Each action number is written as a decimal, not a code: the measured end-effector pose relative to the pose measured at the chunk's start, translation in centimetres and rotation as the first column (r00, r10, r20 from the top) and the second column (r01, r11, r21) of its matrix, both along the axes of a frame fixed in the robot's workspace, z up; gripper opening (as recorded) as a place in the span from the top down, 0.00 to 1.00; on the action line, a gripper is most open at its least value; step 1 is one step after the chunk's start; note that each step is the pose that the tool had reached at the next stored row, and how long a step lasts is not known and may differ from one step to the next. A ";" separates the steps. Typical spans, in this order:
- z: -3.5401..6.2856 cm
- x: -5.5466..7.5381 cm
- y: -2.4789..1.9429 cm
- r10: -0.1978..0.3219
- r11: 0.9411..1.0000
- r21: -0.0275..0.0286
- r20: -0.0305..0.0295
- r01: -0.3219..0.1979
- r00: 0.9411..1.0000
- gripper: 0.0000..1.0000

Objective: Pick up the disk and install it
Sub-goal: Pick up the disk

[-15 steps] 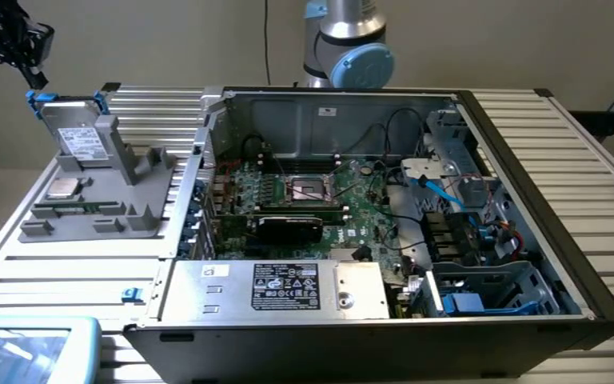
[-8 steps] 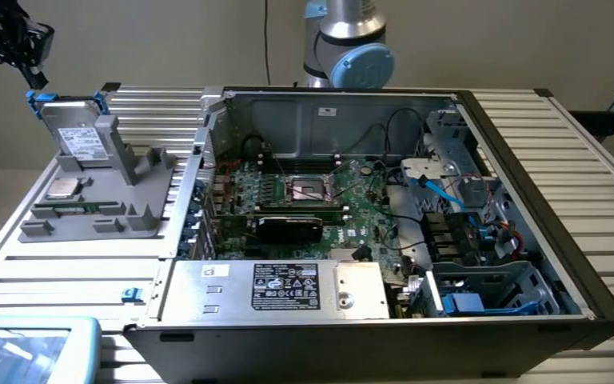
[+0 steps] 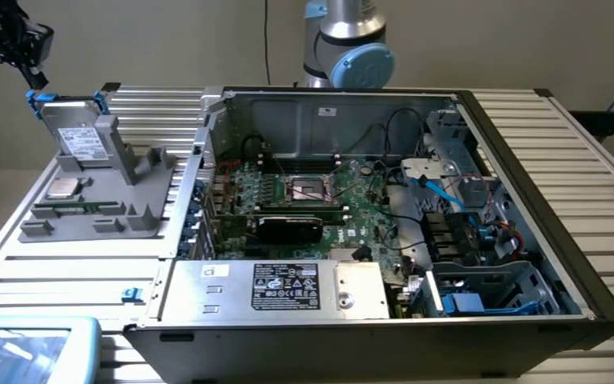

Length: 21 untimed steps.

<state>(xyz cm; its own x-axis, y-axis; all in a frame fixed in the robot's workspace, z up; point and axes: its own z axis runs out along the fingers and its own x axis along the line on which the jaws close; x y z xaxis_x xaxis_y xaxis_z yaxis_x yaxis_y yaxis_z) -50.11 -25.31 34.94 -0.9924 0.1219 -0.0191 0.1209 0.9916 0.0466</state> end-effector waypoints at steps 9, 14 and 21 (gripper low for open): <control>0.00 0.0 0.00 -0.114 0.993 -0.002 0.000 0.114 0.993 0.89; 0.00 0.0 0.00 -0.176 0.984 -0.004 0.000 0.176 0.984 0.89; 0.00 0.0 0.00 -0.262 0.965 -0.008 0.001 0.262 0.965 0.89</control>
